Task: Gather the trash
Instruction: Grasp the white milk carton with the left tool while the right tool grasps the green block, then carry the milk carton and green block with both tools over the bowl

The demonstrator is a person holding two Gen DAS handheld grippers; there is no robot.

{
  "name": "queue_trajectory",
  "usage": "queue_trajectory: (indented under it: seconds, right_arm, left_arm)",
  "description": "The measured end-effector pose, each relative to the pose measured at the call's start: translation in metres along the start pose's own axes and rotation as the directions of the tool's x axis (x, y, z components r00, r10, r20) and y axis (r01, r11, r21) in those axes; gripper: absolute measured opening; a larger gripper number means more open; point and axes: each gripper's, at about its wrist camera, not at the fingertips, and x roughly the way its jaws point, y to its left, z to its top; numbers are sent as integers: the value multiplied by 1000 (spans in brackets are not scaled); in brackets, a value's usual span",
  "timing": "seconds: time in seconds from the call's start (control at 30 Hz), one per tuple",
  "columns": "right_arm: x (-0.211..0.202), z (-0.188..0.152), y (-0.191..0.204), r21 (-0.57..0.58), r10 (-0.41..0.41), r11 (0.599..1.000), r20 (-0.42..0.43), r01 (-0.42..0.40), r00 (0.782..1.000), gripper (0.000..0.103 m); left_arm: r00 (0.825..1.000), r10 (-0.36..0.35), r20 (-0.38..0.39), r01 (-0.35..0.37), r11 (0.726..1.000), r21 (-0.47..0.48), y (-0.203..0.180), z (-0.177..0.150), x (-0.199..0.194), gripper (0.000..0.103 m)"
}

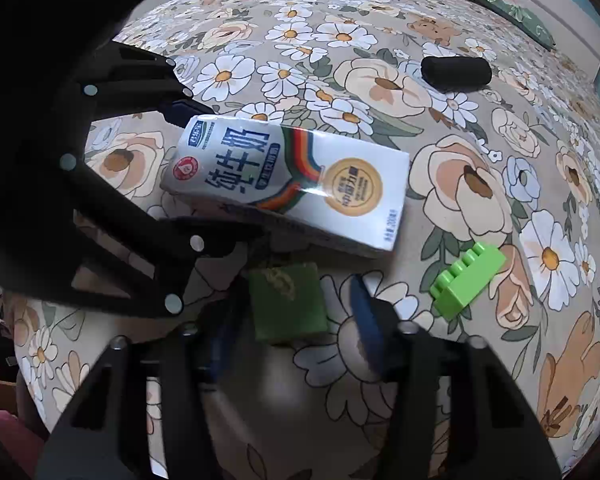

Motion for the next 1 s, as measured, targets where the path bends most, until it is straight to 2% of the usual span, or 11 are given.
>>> queue_trajectory:
  seconds: [0.03,0.13,0.5,0.8,1.0]
  right_arm:
    - [0,0,0,4,4,1000,-1,-4,1000,31]
    - [-4,-1,-1,14,7,1000,1,-7,1000,31]
    - [-43,-15,2,20,-28,999,26,27,999,31]
    - [-109,-28,17,15,-71,997,83,70,994,31]
    - [-168,-42,40,-7,-109,994,135,111,985,31]
  left_arm:
    - [1000,-1,1,1,1000,-7,0,1,0,62]
    - [1000,7,7,-7,1000,-14,-2,0,-4,54]
    - [998,39,53,-35,998,-59,-10,-11,-40,51]
    - [992,61,112,-54,996,-65,-35,-27,-103,51]
    - [985,92,148,-82,994,-73,-52,-42,-154,51]
